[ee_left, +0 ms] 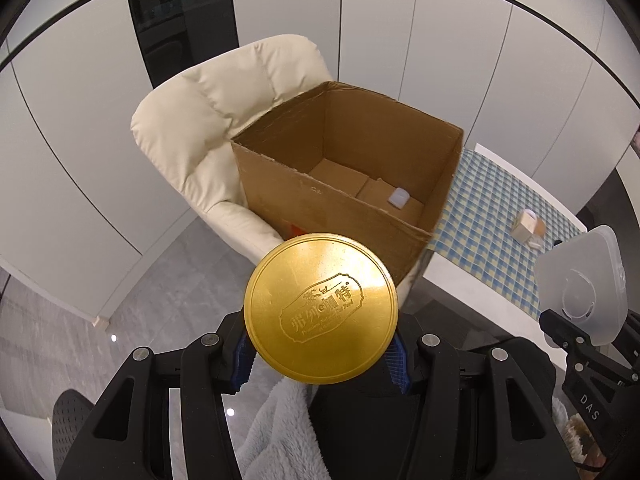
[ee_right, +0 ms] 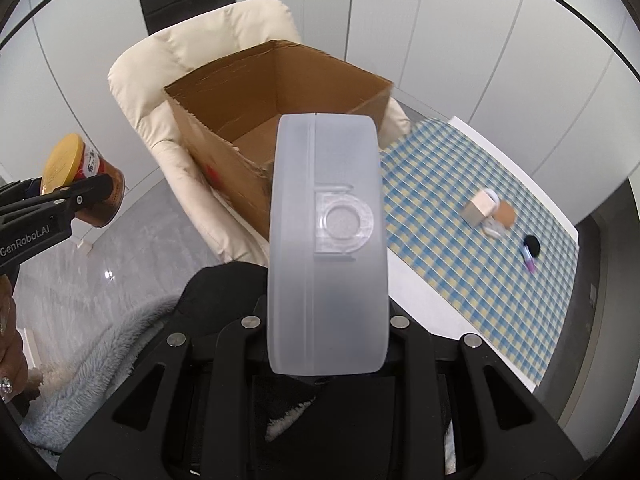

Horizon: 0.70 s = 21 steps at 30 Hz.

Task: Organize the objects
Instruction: 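Bring both held items over the open cardboard box on the armchair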

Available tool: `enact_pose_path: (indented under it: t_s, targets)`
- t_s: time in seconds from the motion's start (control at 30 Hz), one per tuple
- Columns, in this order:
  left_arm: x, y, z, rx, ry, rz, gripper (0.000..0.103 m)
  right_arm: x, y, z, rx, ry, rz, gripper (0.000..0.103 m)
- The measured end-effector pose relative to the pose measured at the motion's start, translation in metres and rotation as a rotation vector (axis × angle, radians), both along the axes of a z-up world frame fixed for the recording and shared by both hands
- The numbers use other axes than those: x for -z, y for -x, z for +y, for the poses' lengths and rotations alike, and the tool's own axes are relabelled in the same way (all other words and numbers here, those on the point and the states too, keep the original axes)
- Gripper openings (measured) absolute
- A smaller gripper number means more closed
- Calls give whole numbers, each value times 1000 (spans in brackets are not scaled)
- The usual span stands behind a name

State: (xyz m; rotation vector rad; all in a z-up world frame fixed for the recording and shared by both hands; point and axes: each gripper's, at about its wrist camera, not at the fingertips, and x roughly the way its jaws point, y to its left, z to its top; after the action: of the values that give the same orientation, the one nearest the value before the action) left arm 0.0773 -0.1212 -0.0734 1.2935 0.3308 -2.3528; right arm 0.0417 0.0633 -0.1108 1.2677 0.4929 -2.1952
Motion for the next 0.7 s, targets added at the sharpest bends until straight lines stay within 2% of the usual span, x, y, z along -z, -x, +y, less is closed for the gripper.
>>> enact_pose_path:
  t_s: [0.4,0.6,0.7]
  targets:
    - [-3,47,-13,25,-16,29,54,5,27,-39,-44,-19,-7,28]
    - [5,88,-39,1,-61,21,54,7,63,-68,-52,-1,-23,28]
    - [6,108,-50,-6,-51,23,54,13,88,-80,-50,4,-42,28]
